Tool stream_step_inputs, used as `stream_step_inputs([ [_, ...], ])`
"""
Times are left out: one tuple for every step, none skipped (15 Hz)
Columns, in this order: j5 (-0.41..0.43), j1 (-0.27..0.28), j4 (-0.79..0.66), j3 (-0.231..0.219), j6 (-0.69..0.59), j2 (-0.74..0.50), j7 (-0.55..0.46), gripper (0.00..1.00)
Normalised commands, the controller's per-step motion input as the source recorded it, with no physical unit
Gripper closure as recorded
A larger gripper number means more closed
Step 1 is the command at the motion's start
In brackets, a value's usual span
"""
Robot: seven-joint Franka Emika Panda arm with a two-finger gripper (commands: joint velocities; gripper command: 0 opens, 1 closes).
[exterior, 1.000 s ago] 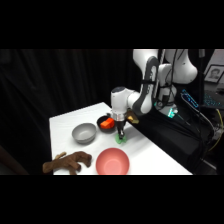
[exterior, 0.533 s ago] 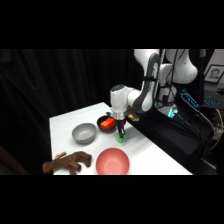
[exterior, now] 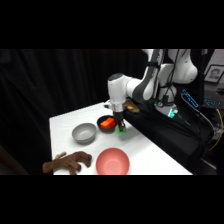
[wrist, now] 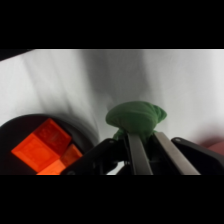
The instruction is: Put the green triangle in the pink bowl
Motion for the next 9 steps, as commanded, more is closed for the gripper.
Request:
stream_step_inputs([
  [-0.219, -0.009, -0.14, 0.009, -0.3, -0.48, 0.13, 0.94],
  [-0.218, -0.02, -0.13, 0.025, -0.32, -0.48, 0.13, 0.94],
  [-0.204, -0.034, -0.12, 0.044, -0.31, -0.47, 0.12, 0.94],
  [-0.193, -0.038, -0.12, 0.067, -0.3, -0.46, 0.13, 0.94],
  [-0.171, -0.045, -0.12, 0.086, -0.3, -0.45, 0.12, 0.94],
  [-0.158, -0.049, -0.12, 0.102, -0.29, -0.44, 0.12, 0.94],
  [-0.119, -0.051, -0.1, 0.118, -0.27, -0.41, 0.09, 0.94],
  [-0.112, -0.047, -0.07, 0.131, -0.27, -0.37, 0.1, 0.94],
  [-0.107, -0.038, 0.0, 0.145, -0.26, -0.3, 0.1, 0.94],
])
